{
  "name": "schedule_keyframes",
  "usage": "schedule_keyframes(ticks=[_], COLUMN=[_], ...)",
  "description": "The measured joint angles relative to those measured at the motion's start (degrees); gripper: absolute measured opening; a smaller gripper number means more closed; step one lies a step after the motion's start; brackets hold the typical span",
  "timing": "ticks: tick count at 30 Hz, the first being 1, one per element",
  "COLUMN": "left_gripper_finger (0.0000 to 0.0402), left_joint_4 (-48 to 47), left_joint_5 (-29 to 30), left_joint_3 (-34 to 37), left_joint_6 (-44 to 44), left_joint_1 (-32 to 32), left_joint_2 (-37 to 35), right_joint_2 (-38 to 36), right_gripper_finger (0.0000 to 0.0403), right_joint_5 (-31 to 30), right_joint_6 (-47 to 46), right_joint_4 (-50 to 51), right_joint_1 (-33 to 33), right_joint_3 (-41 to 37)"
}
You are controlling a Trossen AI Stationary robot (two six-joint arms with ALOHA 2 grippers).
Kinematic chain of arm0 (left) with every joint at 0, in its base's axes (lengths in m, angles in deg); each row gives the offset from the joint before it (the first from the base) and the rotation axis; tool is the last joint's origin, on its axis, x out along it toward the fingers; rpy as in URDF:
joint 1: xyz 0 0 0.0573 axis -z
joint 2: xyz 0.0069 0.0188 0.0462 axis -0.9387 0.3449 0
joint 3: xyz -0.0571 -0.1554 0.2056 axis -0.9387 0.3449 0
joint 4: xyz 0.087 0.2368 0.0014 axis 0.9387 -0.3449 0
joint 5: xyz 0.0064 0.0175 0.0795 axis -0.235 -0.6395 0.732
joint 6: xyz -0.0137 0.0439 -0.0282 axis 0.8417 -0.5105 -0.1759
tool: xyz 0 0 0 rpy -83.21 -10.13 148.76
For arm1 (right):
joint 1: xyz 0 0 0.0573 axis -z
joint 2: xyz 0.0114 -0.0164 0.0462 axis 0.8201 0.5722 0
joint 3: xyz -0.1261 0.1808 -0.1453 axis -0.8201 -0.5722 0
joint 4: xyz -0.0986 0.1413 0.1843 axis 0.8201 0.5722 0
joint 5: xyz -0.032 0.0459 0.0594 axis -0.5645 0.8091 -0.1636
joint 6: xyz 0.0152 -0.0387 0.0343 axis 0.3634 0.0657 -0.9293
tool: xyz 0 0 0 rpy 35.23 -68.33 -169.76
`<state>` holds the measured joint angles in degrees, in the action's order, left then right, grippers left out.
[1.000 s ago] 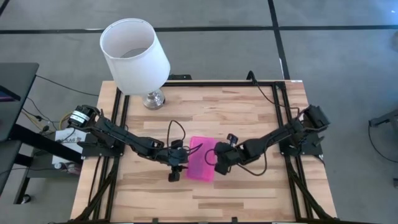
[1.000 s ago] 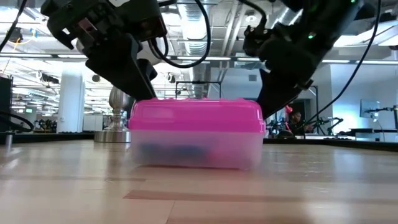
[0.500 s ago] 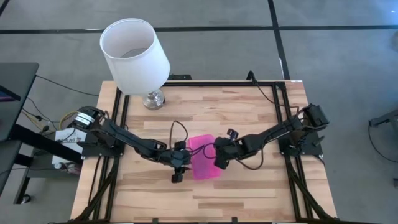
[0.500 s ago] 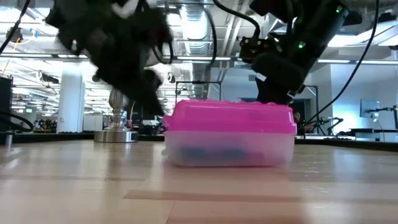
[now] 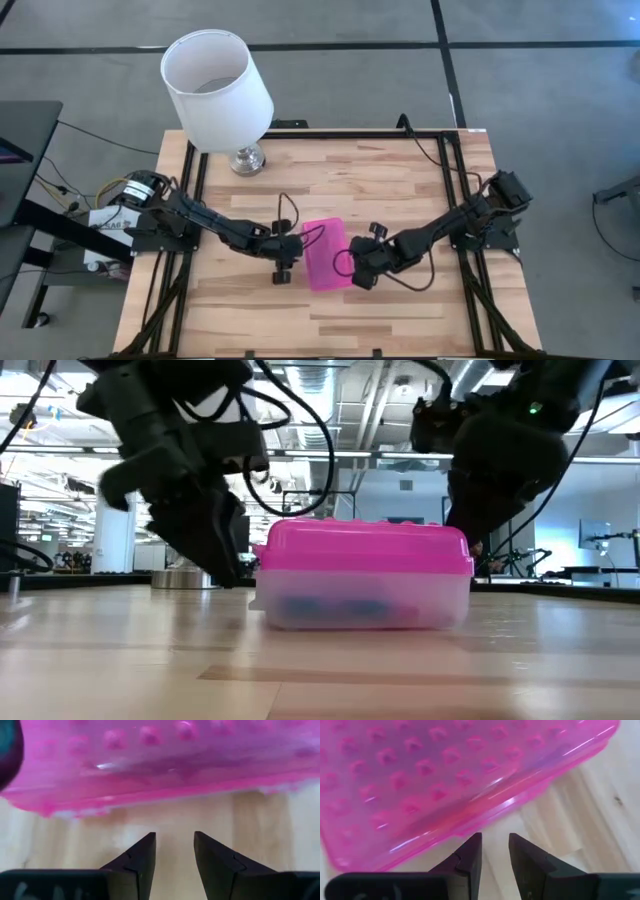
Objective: Pick & place school supplies into a supply box
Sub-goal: Adjust the pink supply box on the table
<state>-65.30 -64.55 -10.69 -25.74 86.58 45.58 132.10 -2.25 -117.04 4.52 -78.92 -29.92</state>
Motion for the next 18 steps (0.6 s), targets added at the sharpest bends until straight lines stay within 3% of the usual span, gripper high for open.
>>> schedule_keyframes(ticks=[8,18], left_gripper_finger=[0.0128,0.0128], left_joint_4=[4.04,5.18], left_joint_5=[0.2,-1.21], left_joint_3=[-0.03,-0.03], left_joint_6=[-1.63,-3.05], left_joint_1=[-4.09,-6.58], left_joint_2=[0.0,0.0], right_joint_2=[0.0,-0.02], right_gripper_finger=[0.0093,0.0093], right_joint_5=[0.4,-0.42], right_joint_6=[-1.34,-1.27], right_joint_4=[-2.2,-0.83], right_joint_1=[-2.44,-1.05], right_joint_3=[-0.02,-0.02])
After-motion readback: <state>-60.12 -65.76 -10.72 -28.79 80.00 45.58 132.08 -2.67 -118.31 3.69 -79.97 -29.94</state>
